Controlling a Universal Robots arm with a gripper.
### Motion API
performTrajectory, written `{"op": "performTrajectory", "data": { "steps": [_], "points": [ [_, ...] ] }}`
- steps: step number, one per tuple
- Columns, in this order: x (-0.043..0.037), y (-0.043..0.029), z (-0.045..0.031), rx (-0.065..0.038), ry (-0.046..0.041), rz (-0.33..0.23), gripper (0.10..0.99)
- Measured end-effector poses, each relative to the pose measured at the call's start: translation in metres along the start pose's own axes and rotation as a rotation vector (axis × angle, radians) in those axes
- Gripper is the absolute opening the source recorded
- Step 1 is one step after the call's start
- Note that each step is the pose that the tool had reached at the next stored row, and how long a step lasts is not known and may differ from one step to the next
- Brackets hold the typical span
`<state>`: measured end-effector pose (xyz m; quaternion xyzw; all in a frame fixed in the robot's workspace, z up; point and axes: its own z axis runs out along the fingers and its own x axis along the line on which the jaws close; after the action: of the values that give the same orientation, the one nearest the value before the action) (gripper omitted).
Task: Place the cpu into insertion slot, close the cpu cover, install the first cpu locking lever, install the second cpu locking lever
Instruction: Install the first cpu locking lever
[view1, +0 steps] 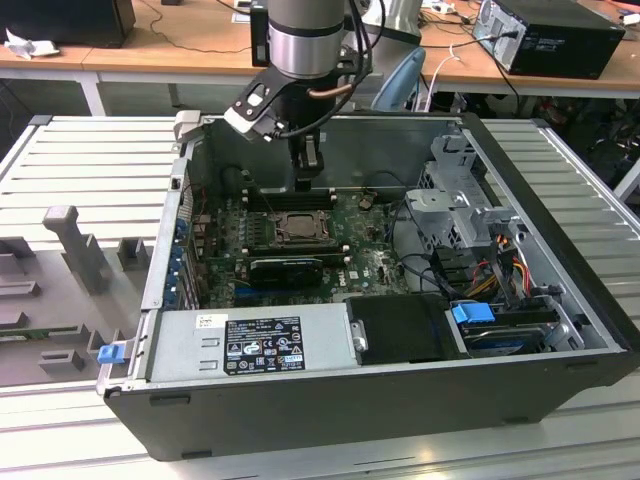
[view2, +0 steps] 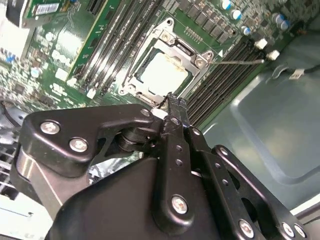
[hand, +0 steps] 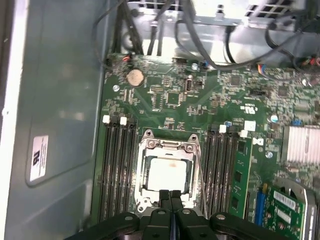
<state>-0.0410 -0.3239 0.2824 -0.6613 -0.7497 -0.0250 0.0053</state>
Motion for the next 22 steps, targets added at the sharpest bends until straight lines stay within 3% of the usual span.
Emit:
{"op": "performTrajectory", "data": {
  "steps": [2,9,15,22],
  "points": [
    [0.0,0.0,0.0004,0.004,0.0009,-0.084,0.106],
    [0.0,0.0,0.0008,0.009,0.0019,-0.201,0.106],
    [0.0,0.0,0.0008,0.016,0.0057,-0.379,0.106],
    [0.0,-0.001,0.0023,0.018,0.0074,-0.43,0.106]
  ]
}}
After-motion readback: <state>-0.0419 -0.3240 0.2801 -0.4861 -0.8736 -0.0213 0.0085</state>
